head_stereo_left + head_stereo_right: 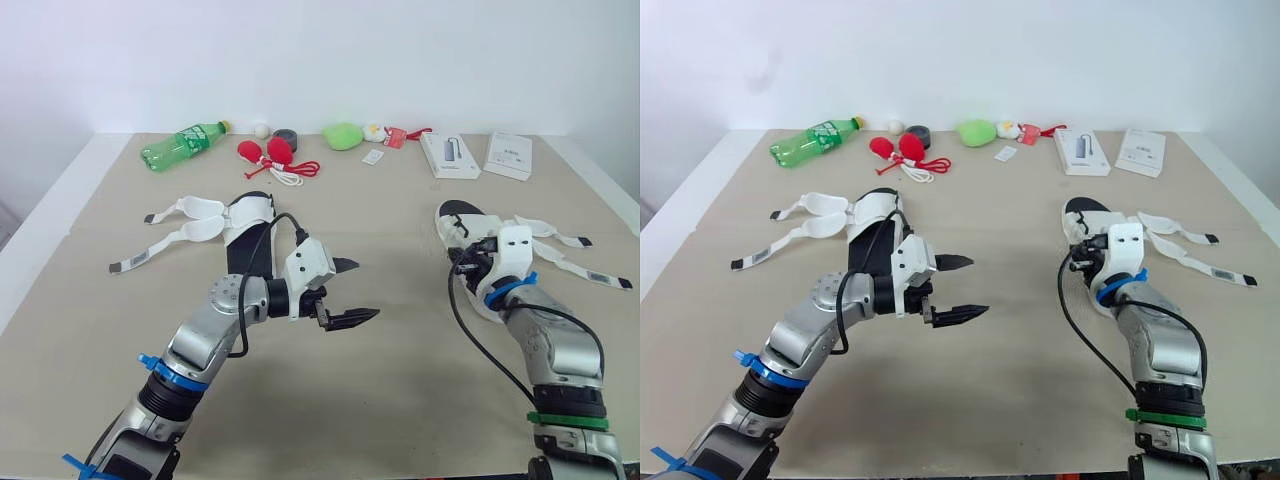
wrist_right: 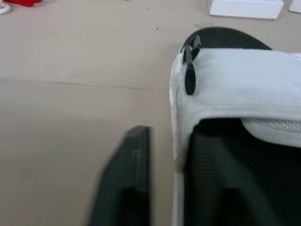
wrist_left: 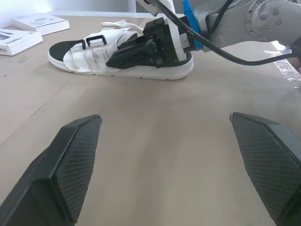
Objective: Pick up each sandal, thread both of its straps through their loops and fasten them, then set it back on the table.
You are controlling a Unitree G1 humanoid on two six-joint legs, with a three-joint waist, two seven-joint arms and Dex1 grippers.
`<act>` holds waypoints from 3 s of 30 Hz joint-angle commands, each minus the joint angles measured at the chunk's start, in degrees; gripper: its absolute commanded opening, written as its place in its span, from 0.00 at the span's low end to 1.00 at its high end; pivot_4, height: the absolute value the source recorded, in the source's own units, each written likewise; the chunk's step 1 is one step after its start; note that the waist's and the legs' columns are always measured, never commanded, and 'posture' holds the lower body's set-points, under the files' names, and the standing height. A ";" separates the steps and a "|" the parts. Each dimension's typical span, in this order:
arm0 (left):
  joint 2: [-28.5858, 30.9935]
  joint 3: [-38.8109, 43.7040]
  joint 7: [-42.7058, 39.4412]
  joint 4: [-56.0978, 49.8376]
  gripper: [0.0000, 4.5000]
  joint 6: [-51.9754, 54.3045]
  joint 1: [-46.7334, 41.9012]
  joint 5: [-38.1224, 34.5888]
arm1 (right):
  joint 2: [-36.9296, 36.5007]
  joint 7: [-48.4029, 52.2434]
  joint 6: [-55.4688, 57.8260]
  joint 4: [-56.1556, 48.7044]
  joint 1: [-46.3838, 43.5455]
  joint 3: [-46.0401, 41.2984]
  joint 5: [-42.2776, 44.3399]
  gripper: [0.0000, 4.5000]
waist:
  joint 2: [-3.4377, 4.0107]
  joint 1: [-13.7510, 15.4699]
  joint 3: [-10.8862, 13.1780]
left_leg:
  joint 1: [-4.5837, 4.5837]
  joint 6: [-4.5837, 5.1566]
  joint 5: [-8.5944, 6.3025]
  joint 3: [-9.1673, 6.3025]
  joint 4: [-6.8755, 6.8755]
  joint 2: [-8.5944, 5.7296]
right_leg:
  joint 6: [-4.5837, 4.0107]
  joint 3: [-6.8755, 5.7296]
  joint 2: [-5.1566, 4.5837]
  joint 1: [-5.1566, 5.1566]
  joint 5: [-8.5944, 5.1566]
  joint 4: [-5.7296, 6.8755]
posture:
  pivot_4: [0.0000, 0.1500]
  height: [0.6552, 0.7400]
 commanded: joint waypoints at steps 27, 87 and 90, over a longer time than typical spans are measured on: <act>9.17 6.25 -18.22 1.46 1.00 -5.39 -0.58 -7.88 | -20.42 59.14 -26.14 -14.71 11.54 12.96 6.83 0.03 | 0.04 0.05 0.08 | -0.01 0.06 -0.05 0.01 0.01 0.10 | -0.28 0.00 0.12 -0.07 -0.18 0.00 | 1.00 1.00; 11.72 -2.26 -24.23 13.18 0.00 -21.02 -2.59 7.47 | -14.49 31.75 41.42 13.03 -22.34 10.01 24.82 1.00 | -0.04 0.17 0.12 | -0.49 0.18 -0.10 -0.04 0.08 -0.05 | -0.39 0.04 -0.01 -0.46 0.18 0.02 | 1.00 1.00; 11.81 -2.27 -24.33 13.70 0.00 -22.53 -2.90 8.29 | -12.98 32.19 42.08 17.96 -25.47 11.88 22.71 1.00 | -0.03 0.13 0.12 | -0.54 0.30 -0.19 0.00 0.08 -0.11 | -0.31 0.10 -0.04 -0.49 0.13 0.01 | 1.00 1.00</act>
